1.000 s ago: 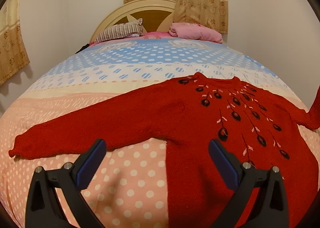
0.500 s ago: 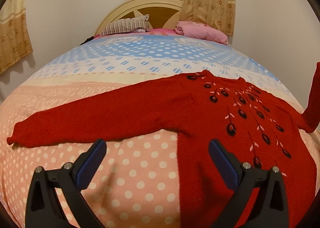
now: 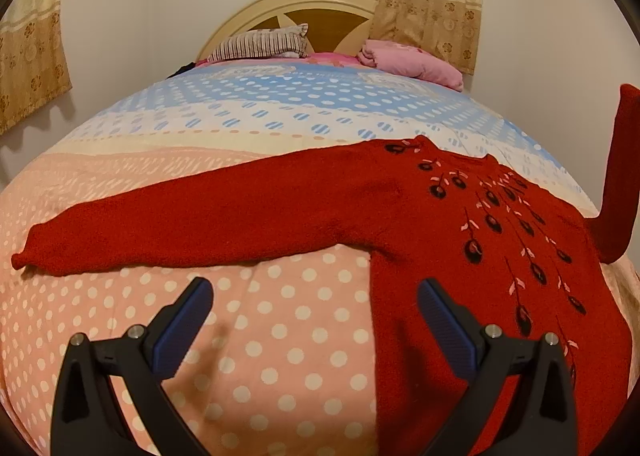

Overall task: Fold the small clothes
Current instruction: 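Lift the grasped sleeve cuff up off the bed with the right tool, then carry the sleeve across the cardigan front with the right tool and lower it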

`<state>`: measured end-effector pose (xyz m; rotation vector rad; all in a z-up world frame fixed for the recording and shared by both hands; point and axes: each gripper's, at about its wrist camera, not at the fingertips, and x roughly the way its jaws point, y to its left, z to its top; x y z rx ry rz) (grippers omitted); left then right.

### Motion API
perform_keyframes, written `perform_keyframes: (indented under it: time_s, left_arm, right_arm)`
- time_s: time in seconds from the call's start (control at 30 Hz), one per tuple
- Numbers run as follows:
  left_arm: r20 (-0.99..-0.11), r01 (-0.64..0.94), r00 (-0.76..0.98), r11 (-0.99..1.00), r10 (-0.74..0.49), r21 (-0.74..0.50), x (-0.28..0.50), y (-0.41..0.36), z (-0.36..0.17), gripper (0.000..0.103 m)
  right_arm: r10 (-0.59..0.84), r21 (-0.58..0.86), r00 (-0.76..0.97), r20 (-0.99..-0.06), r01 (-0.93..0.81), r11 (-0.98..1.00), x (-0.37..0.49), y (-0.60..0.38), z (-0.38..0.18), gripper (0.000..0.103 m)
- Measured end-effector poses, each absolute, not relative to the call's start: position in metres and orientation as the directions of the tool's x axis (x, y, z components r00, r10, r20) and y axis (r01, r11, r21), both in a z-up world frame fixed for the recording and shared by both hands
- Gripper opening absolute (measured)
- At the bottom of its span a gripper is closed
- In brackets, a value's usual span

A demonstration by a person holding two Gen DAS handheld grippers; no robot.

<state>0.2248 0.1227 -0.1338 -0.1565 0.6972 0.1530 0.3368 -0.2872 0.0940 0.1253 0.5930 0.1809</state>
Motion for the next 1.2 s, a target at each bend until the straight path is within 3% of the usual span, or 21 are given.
perform_keyframes:
  time_s: [0.3, 0.47, 0.7, 0.73, 0.8, 0.83, 1.03, 1.2]
  left_arm:
    - [-0.647, -0.195, 0.759, 0.974, 0.074, -0.117, 0.222, 0.129, -0.136, 0.103]
    - [-0.647, -0.196, 0.760, 0.971, 0.063, -0.136, 0.221, 0.131, -0.138, 0.103]
    - [-0.647, -0.195, 0.761, 0.966, 0.040, -0.170, 0.218, 0.136, -0.139, 0.103]
    - [-0.648, -0.196, 0.761, 0.964, 0.035, -0.179, 0.218, 0.137, -0.140, 0.103]
    - [-0.651, -0.200, 0.759, 0.961, 0.029, -0.191, 0.218, 0.138, -0.141, 0.103]
    - [-0.651, -0.200, 0.759, 0.961, 0.028, -0.192, 0.218, 0.138, -0.141, 0.103]
    - [-0.636, -0.190, 0.771, 0.965, 0.034, -0.178, 0.215, 0.134, -0.139, 0.103]
    - [-0.642, -0.194, 0.766, 0.963, 0.029, -0.187, 0.216, 0.135, -0.141, 0.103]
  right_arm:
    - [0.286, 0.140, 0.798, -0.531, -0.250, 0.958, 0.343, -0.223, 0.101, 0.008]
    - [0.329, 0.119, 0.782, -0.528, -0.316, 0.941, 0.345, -0.185, 0.103, 0.003]
    - [0.381, 0.094, 0.719, -0.581, -0.406, 0.909, 0.350, -0.138, 0.072, 0.004]
    - [0.351, 0.070, 0.722, -0.597, -0.389, 0.919, 0.350, -0.133, 0.061, 0.008]
    - [0.301, 0.027, 0.695, -0.653, -0.376, 0.926, 0.353, -0.123, 0.031, 0.044]
    - [0.297, 0.029, 0.669, -0.681, -0.380, 0.924, 0.355, -0.119, 0.017, 0.067]
    - [0.271, 0.053, 0.554, -0.787, -0.377, 0.925, 0.363, -0.099, -0.064, 0.068]
    - [0.230, -0.006, 0.507, -0.830, -0.422, 0.907, 0.364, -0.073, -0.105, 0.060]
